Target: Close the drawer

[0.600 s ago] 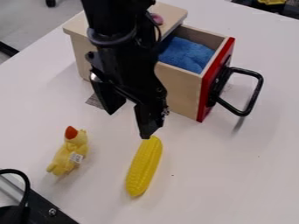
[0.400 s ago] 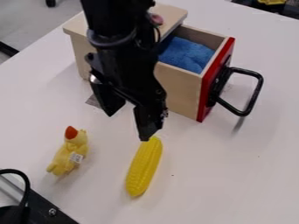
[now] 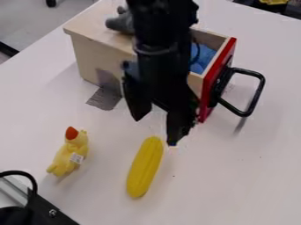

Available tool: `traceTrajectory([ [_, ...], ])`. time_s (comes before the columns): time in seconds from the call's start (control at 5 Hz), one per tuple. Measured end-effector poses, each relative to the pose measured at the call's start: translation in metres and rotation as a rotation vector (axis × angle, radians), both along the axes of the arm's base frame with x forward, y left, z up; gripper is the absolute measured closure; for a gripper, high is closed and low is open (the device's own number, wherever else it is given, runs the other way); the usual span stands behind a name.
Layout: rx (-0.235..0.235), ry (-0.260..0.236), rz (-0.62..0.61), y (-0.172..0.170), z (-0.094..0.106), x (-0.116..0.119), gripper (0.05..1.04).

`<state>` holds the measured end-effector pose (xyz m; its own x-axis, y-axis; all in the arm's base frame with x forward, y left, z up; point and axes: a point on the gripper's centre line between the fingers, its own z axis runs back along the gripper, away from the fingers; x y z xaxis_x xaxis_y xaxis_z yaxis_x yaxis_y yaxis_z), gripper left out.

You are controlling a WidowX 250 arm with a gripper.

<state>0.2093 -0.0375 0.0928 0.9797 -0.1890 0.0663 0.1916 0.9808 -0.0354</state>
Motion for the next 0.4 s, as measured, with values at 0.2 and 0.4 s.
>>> traceTrajectory([
  [0.2,-0.043,-0.011,0.055,0.011,0.007,0.015,0.083],
  [0.4,-0.068,-0.020,0.059,-0.005,0.016,0.041,0.083],
])
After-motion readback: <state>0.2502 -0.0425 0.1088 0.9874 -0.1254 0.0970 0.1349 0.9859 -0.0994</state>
